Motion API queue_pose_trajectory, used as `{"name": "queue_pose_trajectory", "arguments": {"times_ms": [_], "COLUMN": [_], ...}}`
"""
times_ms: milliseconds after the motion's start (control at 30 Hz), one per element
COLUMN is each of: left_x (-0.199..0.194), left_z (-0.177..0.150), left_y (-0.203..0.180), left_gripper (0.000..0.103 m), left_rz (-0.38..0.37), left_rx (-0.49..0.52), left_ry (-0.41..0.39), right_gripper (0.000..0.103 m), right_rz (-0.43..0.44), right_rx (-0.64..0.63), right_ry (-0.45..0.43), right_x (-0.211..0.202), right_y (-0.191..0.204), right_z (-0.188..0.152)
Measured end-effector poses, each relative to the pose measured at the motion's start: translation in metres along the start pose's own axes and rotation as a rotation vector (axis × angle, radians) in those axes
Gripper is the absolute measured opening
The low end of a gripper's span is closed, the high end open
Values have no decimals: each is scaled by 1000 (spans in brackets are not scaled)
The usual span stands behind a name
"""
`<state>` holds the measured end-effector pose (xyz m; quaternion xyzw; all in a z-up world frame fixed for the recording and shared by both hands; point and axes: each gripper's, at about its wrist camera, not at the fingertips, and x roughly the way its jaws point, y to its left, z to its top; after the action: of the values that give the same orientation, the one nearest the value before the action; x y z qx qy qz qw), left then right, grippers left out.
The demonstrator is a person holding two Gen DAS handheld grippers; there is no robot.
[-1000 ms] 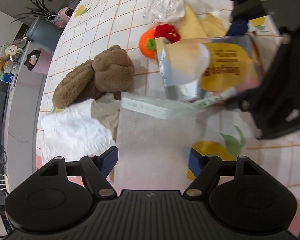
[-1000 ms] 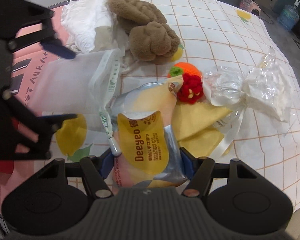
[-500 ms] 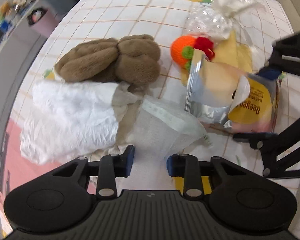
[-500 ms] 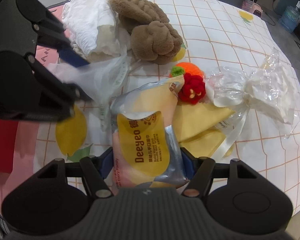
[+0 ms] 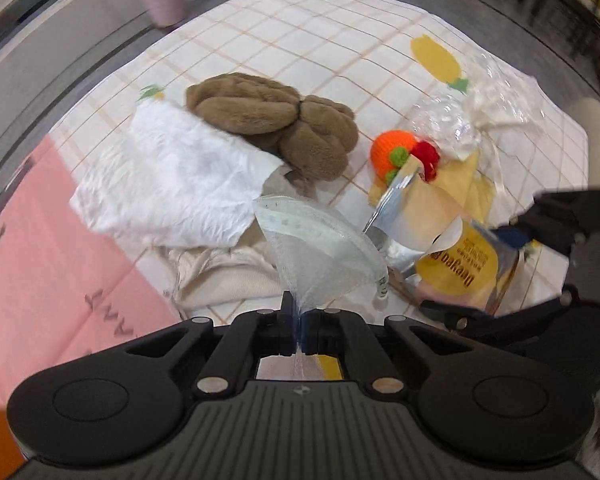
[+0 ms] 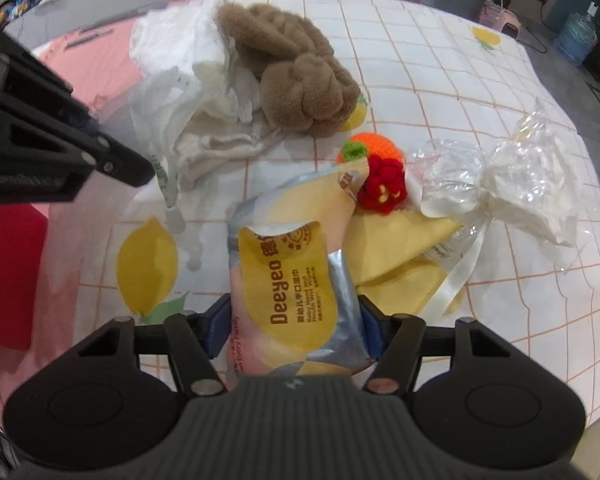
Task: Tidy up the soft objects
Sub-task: 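Grasp the Deeyeo wipes pack with the right tool while the left tool grasps a plastic bag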
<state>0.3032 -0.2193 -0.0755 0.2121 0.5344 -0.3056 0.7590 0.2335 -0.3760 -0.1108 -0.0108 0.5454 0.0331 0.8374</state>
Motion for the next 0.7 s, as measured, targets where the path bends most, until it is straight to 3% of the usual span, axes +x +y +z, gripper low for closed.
{"name": "queue_pose_trajectory", "arguments": {"times_ms": [267, 433, 567, 667, 700], "left_x": [-24, -46, -64, -72, -73], "left_z": [-1, -5, -14, -22, -25], "left_y": [-8, -10, -17, -19, -19], "left_gripper": [2, 2, 2, 2, 2], "left_rz": [-18, -21, -11, -7, -10], "left_rx": [-80, -136, -111, -110, -111], "left_ry": [-82, -128, -170, -170, -165], "right_gripper": [56, 55, 56, 73, 91], "right_rz": [91, 240, 187, 137, 124], "right_rx": [71, 154, 96, -12, -48], "right_ry": [-50, -56, 23, -12, -30], "right_x": [-13, -16, 8, 0, -5], "right_y": [-11, -19, -1, 23, 32], "right_z": [0, 0, 3, 4, 3]}}
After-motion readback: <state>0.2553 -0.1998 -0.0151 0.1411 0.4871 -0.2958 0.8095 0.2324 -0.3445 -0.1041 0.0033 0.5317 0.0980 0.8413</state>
